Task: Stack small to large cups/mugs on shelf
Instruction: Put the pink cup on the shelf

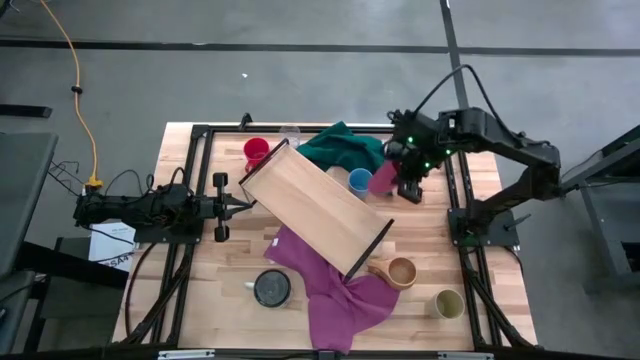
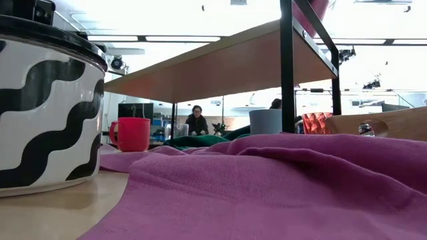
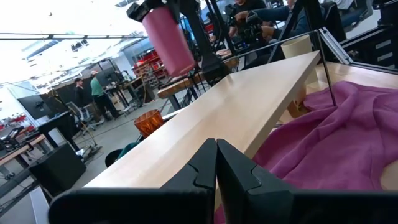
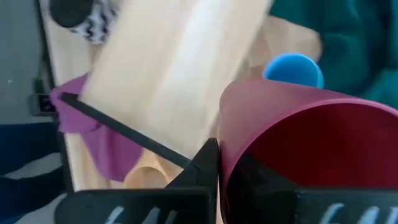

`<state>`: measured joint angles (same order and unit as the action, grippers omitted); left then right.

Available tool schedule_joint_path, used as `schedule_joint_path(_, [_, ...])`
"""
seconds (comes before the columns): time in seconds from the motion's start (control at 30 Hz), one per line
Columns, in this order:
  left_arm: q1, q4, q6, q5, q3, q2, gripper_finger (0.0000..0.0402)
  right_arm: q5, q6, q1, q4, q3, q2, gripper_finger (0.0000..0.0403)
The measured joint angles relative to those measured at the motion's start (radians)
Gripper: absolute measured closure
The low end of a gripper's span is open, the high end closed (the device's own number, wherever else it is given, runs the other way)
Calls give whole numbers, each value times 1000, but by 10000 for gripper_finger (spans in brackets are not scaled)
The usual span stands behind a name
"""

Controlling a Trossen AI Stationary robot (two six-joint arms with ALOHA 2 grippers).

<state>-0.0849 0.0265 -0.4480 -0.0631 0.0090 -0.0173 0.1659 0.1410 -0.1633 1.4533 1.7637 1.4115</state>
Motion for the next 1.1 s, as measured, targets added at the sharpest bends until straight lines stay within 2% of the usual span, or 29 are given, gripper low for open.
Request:
schedule_joint_path(0.3, [0,0,0,0,0,0,401,-61,41,204,26,140,126,403])
schedule_joint_path(0.5, [0,0,0,0,0,0,401,-145,14,277,121,234,232,403])
schedule_joint_path(0.8, [0,0,0,0,0,0,401,-148,3,288,94,346,303,403])
schedule_joint_path(0.93, [0,0,0,0,0,0,401,-157,-24,255,43,422,357,403])
schedule_joint_path(1.1, [0,0,0,0,0,0,401,-154,-71,208,91,543,453,403])
